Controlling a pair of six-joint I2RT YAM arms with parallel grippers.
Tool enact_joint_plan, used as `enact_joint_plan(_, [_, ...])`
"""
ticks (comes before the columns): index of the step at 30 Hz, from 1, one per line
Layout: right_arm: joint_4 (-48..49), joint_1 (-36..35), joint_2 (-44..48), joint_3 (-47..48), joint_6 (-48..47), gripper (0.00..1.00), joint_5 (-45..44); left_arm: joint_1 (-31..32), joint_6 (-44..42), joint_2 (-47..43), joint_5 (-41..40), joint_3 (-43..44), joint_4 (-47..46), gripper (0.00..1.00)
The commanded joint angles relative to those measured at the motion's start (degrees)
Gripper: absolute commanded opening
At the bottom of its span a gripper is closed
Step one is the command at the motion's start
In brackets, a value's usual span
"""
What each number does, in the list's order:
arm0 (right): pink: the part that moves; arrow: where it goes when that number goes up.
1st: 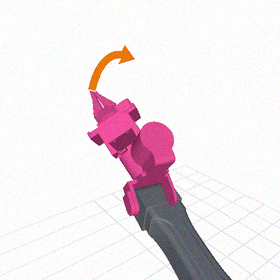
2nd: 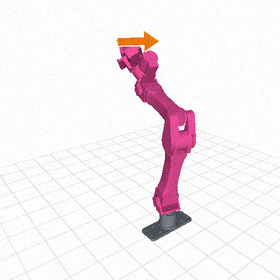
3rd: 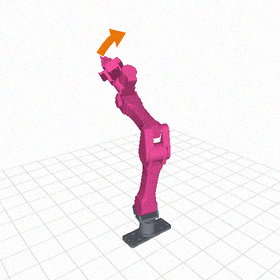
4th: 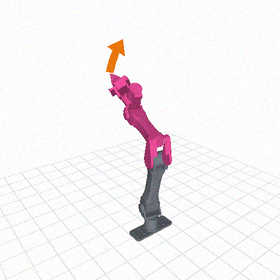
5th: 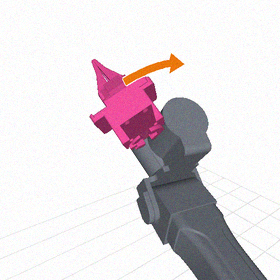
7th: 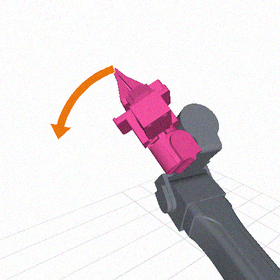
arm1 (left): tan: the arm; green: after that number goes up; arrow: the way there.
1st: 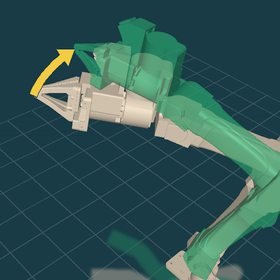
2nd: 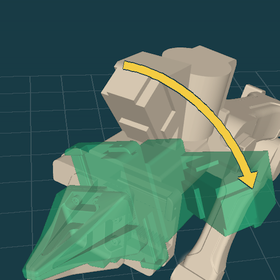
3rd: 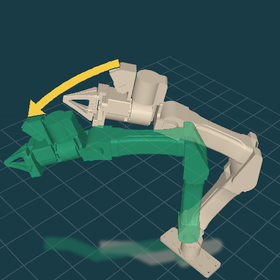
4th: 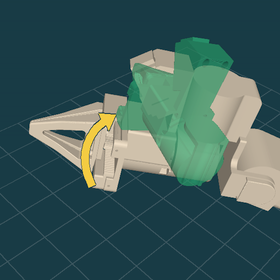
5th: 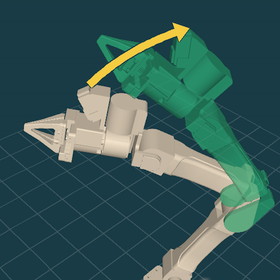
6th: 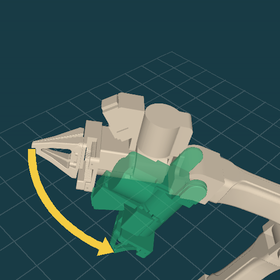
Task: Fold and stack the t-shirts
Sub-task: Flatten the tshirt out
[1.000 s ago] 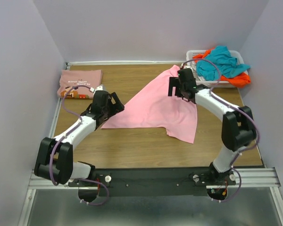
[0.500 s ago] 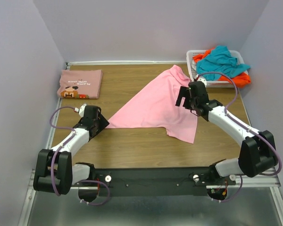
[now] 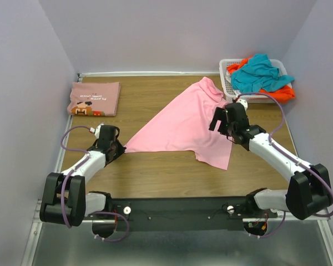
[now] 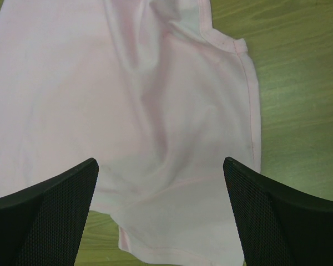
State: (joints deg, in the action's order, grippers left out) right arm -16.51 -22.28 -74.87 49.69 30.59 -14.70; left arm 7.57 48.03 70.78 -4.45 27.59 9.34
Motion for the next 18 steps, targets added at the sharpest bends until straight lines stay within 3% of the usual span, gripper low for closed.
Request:
enact_joint_plan(1, [-2.46,-0.22,2.71,-2.58,2.46,1.00,1.33,-0.28,-1.80,-2.22,1.37,-0.96,-0.90,0.00])
enact_joint_plan(9, [-14.86,-0.30,8.60,-13.83,5.71,1.00,7.85,-0.28,-3.65,-7.06,2.69,-2.37,-3.54,0.00])
enact_joint_plan(16, [-20.92,-1.44,8.69,-14.62,9.39,0.99,8.02,-0.28,-4.17,-8.73,3.22,-3.25,-4.16,0.00])
enact_joint_plan(18, [-21.02,-2.50,7.82,-14.54,10.28,0.94,8.37,-0.28,-4.00,-9.26,3.30,-3.95,-4.77,0.00])
